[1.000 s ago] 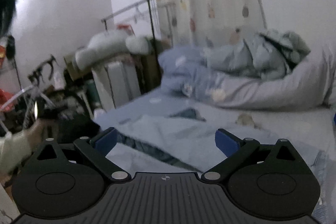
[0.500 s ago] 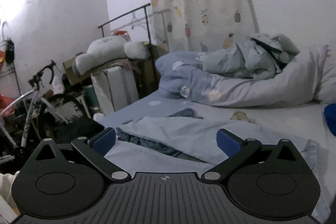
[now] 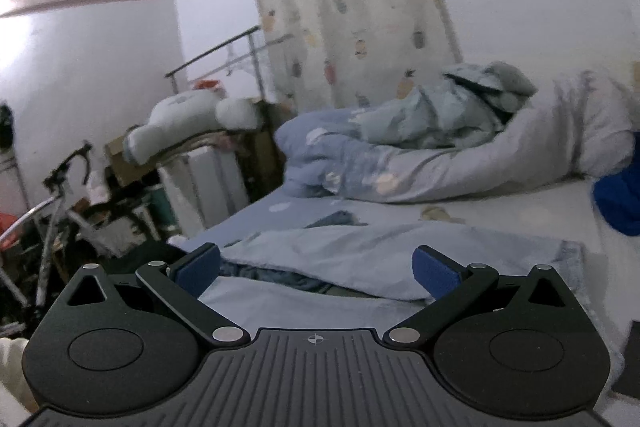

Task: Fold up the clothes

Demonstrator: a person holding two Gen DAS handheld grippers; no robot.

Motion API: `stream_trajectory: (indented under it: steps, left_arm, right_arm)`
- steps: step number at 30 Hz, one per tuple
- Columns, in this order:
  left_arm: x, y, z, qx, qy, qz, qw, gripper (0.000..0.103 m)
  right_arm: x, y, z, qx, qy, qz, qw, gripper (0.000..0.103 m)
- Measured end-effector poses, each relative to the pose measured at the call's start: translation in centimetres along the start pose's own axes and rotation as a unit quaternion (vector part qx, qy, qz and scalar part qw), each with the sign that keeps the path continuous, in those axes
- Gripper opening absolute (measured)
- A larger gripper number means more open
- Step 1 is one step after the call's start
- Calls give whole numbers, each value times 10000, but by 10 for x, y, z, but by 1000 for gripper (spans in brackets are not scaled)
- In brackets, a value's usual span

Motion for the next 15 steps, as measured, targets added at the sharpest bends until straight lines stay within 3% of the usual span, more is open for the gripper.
stream_trajectory:
  steps: [4, 9, 12, 15]
  left_arm:
    - [1, 8, -12, -65, 159, -59, 9998, 15]
    - [3, 32, -18, -91, 403, -94, 9991, 15]
    - [4, 47, -21, -80, 566, -53, 9984, 15]
    - [4, 61, -23, -75, 695, -4, 9976, 15]
  right_arm:
    - [-15, 27, -11, -312, 48, 240, 9992, 103]
    - [-59, 104, -27, -1475, -54, 1032, 9836, 103]
    - [-78, 170, -57, -2309, 263, 2142, 9487, 103]
    - [-97, 219, -73, -2565, 569, 2992, 9173, 103]
Point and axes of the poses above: each gripper's, at about its wrist camera, not at the fingertips, and z roughly the way its jaws point, y to its right, x to its top, the point moved 7 cm from there along z, roughly the way its jaws point, and after that the axes turned 4 degrees about y, right-handed, at the moved point
